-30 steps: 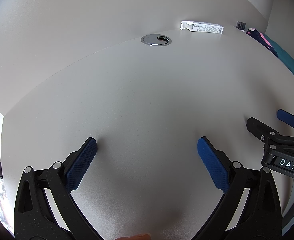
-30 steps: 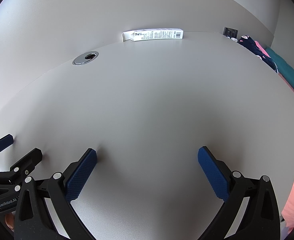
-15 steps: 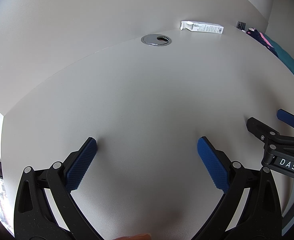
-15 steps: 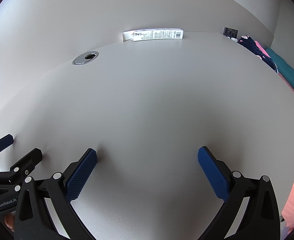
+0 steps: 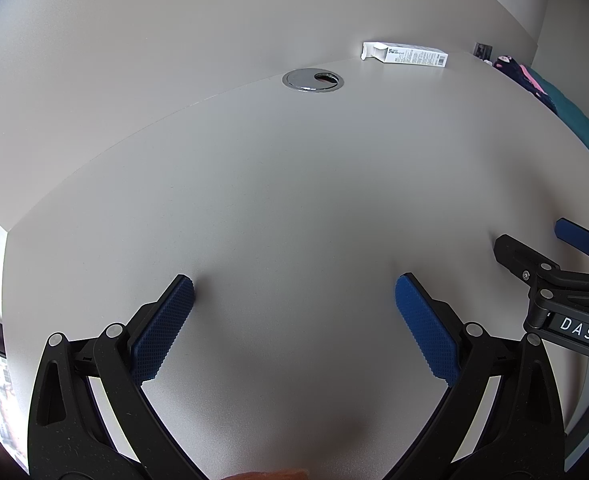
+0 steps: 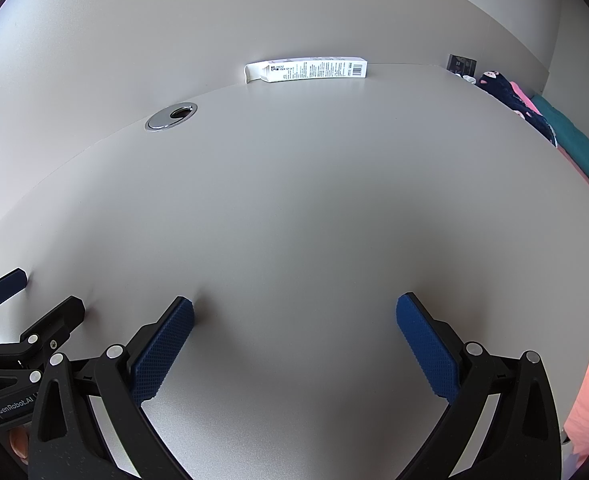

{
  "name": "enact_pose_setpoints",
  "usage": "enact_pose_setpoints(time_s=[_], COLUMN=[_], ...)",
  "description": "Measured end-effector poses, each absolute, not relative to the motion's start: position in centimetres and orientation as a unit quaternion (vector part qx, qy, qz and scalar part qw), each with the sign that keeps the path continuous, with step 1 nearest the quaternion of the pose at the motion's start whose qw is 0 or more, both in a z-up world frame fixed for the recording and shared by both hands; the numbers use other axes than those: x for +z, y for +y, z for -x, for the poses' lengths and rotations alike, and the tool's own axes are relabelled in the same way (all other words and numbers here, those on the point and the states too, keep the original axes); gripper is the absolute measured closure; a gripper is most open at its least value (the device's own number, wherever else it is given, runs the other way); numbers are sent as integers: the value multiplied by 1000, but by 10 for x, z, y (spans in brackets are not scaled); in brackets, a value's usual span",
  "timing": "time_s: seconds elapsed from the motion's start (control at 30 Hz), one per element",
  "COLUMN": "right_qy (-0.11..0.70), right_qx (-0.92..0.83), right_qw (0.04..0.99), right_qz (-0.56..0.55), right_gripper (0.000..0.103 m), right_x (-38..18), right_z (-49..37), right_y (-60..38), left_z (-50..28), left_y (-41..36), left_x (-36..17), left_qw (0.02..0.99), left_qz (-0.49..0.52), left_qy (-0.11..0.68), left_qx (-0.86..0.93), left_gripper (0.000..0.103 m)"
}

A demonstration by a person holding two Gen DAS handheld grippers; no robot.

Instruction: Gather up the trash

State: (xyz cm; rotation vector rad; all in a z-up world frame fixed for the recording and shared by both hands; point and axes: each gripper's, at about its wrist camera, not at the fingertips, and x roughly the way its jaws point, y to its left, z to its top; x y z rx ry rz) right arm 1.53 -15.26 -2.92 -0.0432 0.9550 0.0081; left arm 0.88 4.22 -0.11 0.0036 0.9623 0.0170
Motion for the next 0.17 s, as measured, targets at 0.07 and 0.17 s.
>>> enact_pose_setpoints(time_s=[0.07,0.17], right_qy=[460,460], right_qx=[4,4], right_qw=[888,888], right_qz=[21,21], right_gripper=[2,2], right_x=[-29,-29], right_z=[-15,-15], right_y=[-152,-152], left_z=[-9,-9], left_y=[42,42], left_x=[-1,-1], left_qw=[886,886], left_qz=[-2,-1], left_qy=[463,463], left_qx=[8,8], left_gripper=[6,6])
